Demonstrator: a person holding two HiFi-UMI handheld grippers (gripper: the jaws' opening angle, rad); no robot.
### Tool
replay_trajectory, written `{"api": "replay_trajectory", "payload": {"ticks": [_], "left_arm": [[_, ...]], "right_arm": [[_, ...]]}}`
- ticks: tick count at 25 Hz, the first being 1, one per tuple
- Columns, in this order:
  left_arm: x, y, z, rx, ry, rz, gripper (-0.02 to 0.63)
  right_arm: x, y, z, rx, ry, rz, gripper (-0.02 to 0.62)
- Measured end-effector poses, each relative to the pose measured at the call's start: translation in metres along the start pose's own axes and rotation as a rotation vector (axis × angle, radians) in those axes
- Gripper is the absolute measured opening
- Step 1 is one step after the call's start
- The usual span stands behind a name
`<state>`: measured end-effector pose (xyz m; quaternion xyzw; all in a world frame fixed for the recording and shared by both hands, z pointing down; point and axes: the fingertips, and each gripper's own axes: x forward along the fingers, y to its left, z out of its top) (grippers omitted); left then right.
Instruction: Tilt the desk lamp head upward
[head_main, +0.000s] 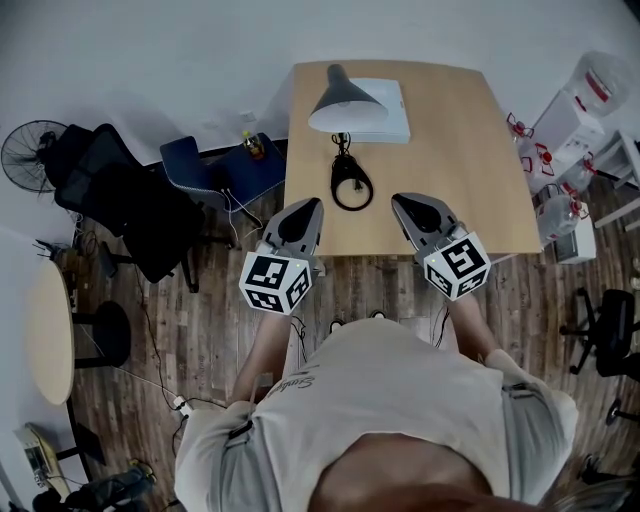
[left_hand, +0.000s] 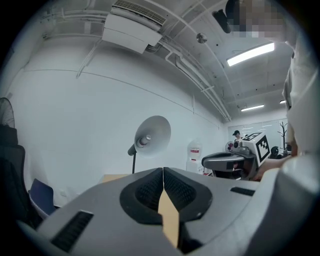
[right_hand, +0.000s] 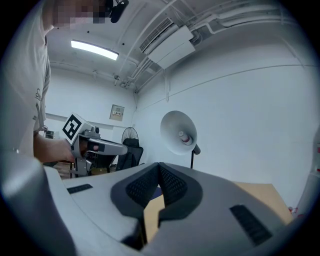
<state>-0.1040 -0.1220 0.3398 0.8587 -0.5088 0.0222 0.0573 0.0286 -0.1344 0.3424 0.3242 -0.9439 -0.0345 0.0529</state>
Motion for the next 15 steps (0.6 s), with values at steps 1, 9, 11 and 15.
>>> {"api": "replay_trajectory", "payload": {"ticks": [1, 9, 11, 15], "left_arm": [[-0.0003, -0.0008, -0.002, -0.003, 0.004, -0.002, 0.015], [0.0007, 0.0014, -0.008, -0.024, 0.011, -0.013, 0.015], [0.0006, 0.0006, -0.0076, -0.026, 0.008, -0.013, 0.015], [0.0004, -0.0044, -0.0091, -0.027, 0.01, -0.021, 0.015]], "right_arm": [[-0.0003, 0.0007, -0.0006, 0.0, 0.003, 0.001, -0.006], [0.0, 0.0014, -0.0023, -0.007, 0.024, -0.005, -0.006], [-0.0019, 0.0012, -0.0006, -0.008, 0.024, -0.007, -0.005], [-0.007, 0.0016, 0.0014, -0.005, 0.019, -0.015, -0.005]]}}
